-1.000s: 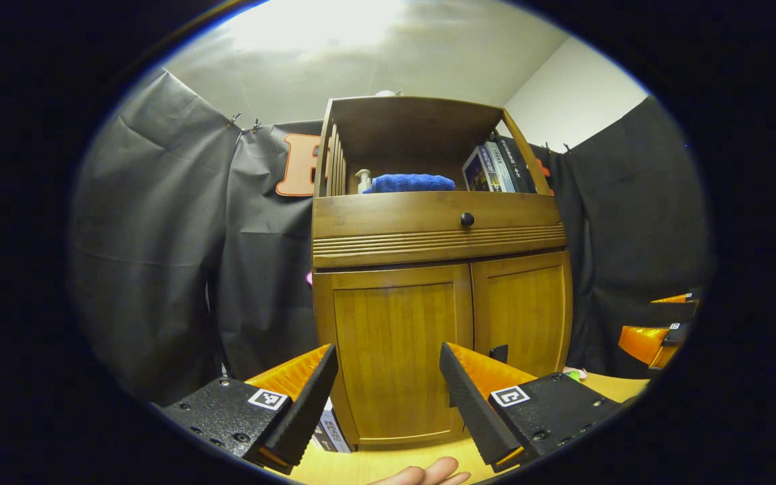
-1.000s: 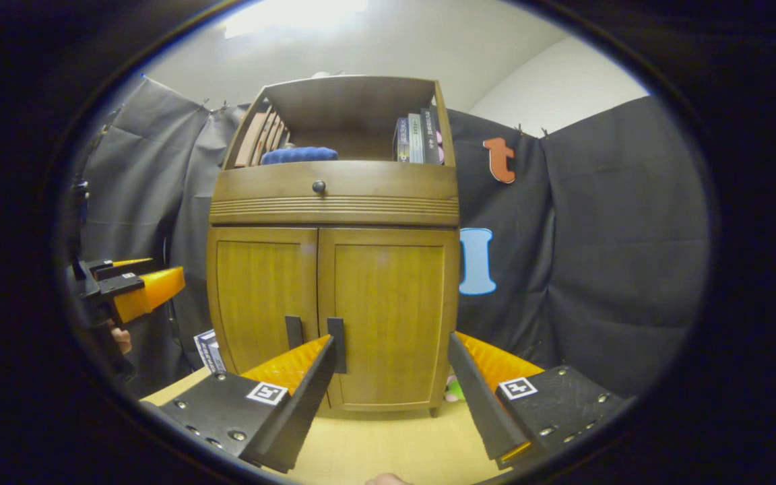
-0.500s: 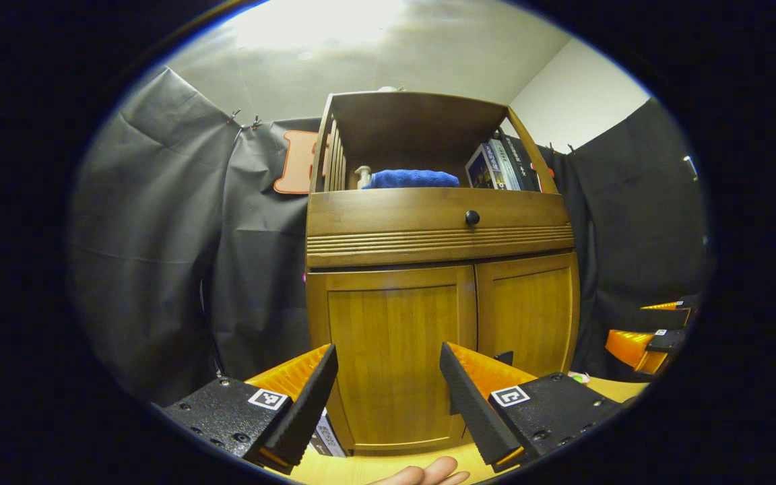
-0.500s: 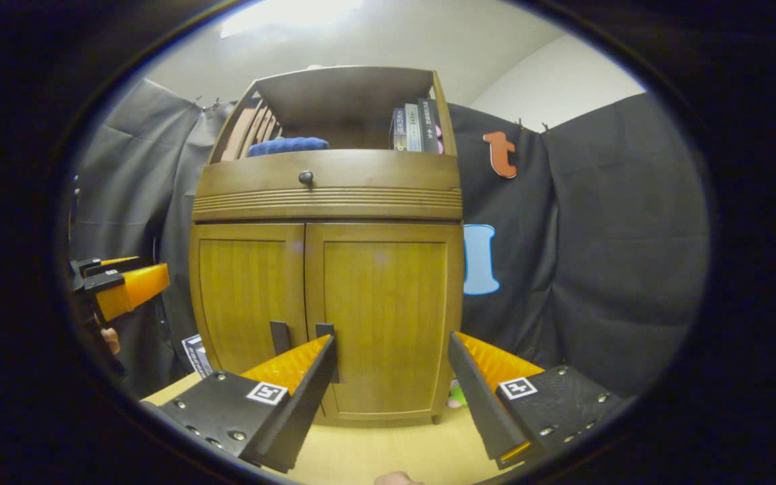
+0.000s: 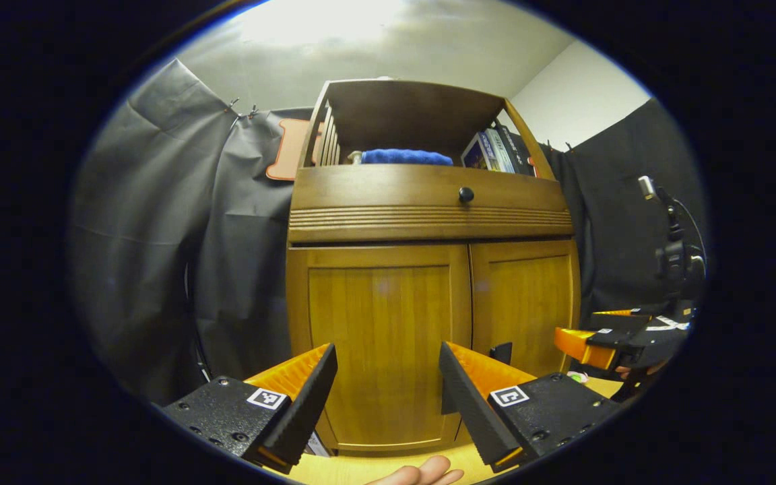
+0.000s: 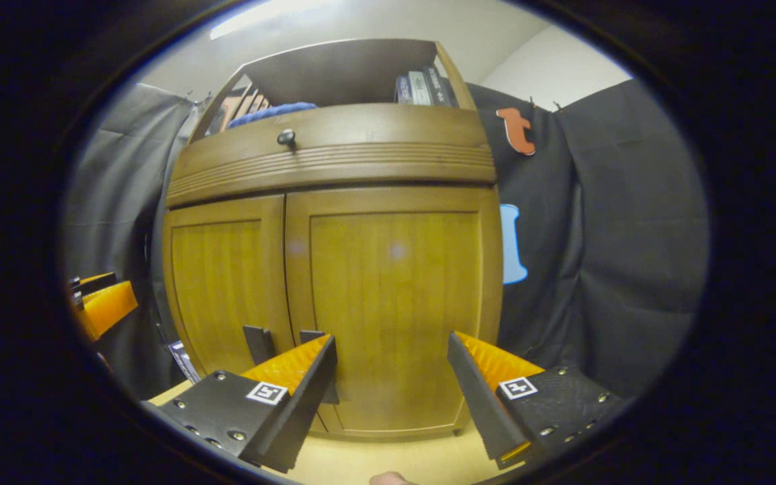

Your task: Open the right door of the double-door shoe cabinet with the right hand, and open the left door with the left hand.

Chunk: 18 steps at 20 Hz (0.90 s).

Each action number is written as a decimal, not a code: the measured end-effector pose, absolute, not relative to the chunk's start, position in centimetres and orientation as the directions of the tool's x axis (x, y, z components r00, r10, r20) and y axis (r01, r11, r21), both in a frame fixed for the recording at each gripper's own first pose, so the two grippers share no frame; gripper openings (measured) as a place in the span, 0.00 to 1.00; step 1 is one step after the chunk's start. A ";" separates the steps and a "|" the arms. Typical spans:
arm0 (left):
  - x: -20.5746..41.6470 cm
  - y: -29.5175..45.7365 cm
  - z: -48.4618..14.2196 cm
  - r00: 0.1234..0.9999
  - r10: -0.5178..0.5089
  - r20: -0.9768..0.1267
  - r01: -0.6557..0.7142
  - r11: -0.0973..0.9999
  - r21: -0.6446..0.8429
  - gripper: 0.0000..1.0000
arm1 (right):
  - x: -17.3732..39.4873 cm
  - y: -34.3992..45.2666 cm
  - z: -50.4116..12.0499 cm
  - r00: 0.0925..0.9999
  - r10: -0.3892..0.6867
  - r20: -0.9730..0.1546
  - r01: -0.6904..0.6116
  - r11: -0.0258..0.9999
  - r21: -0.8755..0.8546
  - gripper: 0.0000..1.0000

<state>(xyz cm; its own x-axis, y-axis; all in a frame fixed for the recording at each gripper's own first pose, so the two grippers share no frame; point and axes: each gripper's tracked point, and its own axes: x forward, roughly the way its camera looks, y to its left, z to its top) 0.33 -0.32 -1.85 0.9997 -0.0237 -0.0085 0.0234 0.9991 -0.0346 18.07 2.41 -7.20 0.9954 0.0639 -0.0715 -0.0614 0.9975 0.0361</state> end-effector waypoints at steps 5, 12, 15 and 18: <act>0.2 -1.3 -3.4 0.997 -0.050 -0.056 0.045 0.995 -0.086 0.95 | 21.8 6.6 -10.4 0.988 0.120 -0.098 -0.118 0.993 0.033 0.94; 0.2 -0.6 -3.3 0.997 -0.044 -0.056 0.040 0.996 -0.080 0.92 | 22.9 11.0 -11.4 0.983 0.151 -0.108 -0.152 0.988 -0.004 0.98; 0.3 0.4 -2.8 1.000 -0.011 -0.025 0.009 0.997 -0.071 0.92 | 23.6 12.2 -11.7 0.985 0.130 -0.116 -0.135 0.990 -0.032 0.89; 0.2 0.4 -2.3 1.000 -0.019 -0.001 0.019 0.997 -0.070 0.92 | 24.3 10.8 -13.2 0.989 0.057 -0.135 -0.069 0.994 -0.082 0.63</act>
<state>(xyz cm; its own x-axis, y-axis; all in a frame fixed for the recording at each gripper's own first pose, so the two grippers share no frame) 0.21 0.38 -2.30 0.9998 -0.0191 -0.0007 0.0190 0.9973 -0.0704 24.32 10.84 -13.18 0.9892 0.0574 -0.1345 -0.0688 0.9942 -0.0822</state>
